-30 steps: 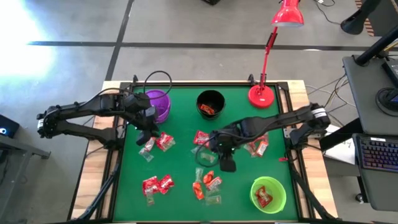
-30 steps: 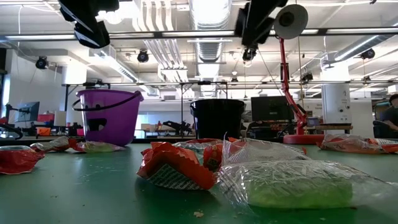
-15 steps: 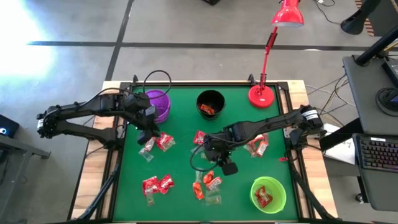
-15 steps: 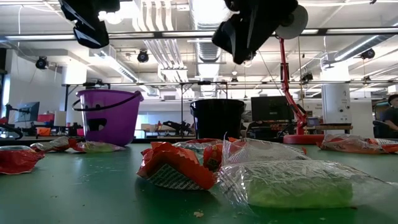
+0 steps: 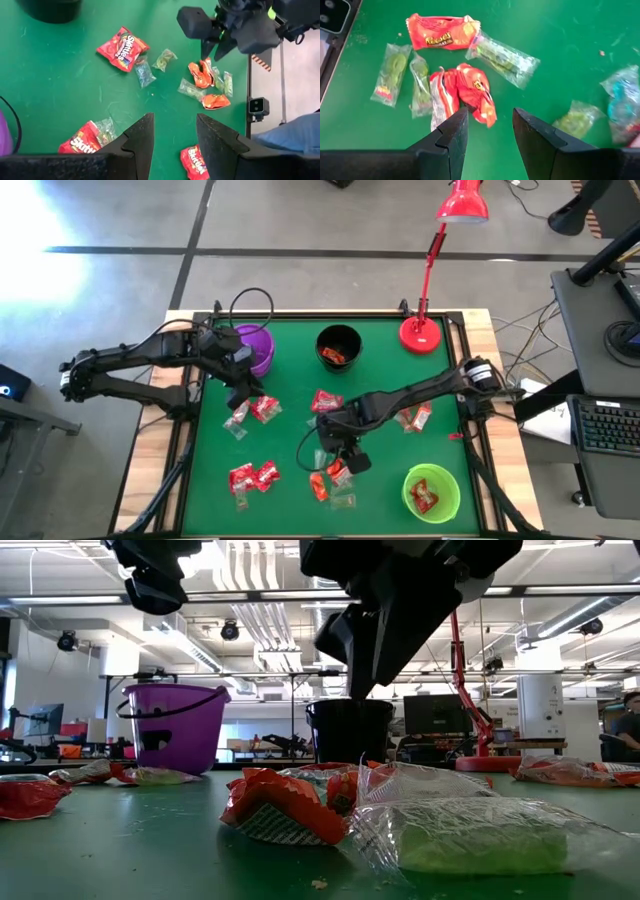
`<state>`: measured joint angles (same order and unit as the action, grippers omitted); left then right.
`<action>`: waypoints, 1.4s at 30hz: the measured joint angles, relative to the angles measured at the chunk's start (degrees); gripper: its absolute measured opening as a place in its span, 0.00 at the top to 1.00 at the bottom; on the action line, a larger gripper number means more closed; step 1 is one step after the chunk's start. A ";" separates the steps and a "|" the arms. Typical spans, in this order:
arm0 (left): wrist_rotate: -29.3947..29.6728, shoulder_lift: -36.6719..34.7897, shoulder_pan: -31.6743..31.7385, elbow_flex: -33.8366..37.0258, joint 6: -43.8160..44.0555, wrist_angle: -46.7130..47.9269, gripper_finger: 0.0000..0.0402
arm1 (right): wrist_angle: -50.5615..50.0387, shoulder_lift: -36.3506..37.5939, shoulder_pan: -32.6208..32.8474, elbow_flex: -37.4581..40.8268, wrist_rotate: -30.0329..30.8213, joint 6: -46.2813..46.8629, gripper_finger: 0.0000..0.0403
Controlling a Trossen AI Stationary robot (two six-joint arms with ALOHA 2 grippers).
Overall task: Sort candy
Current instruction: Put the orange chocolate into the black bucket
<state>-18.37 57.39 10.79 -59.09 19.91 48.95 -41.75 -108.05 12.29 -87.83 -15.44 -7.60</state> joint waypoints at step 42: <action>2.58 0.33 0.00 0.00 3.33 -4.63 0.68 | 3.15 -9.09 0.79 0.04 -0.24 0.18 0.96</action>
<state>-15.79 57.71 10.79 -59.09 23.24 44.31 -38.60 -117.14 13.08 -87.79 -15.68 -7.42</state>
